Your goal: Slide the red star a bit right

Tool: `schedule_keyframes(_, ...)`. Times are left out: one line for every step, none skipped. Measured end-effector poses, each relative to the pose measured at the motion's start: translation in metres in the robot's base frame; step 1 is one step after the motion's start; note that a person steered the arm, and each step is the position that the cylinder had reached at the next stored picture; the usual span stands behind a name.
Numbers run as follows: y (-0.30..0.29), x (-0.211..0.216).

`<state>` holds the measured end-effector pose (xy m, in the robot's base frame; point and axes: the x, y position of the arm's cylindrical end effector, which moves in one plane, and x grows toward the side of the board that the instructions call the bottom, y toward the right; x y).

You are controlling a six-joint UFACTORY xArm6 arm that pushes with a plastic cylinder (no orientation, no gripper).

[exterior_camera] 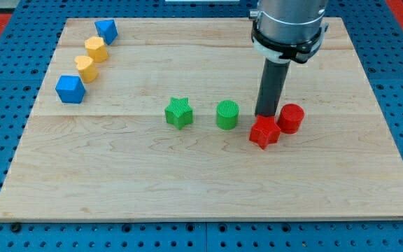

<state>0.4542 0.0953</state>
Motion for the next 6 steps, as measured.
schedule_keyframes(0.000,0.023)
schedule_keyframes(-0.022,0.033)
schedule_keyframes(-0.067,0.051)
schedule_keyframes(-0.077,0.078)
schedule_keyframes(-0.044,0.075)
schedule_keyframes(-0.004,0.075)
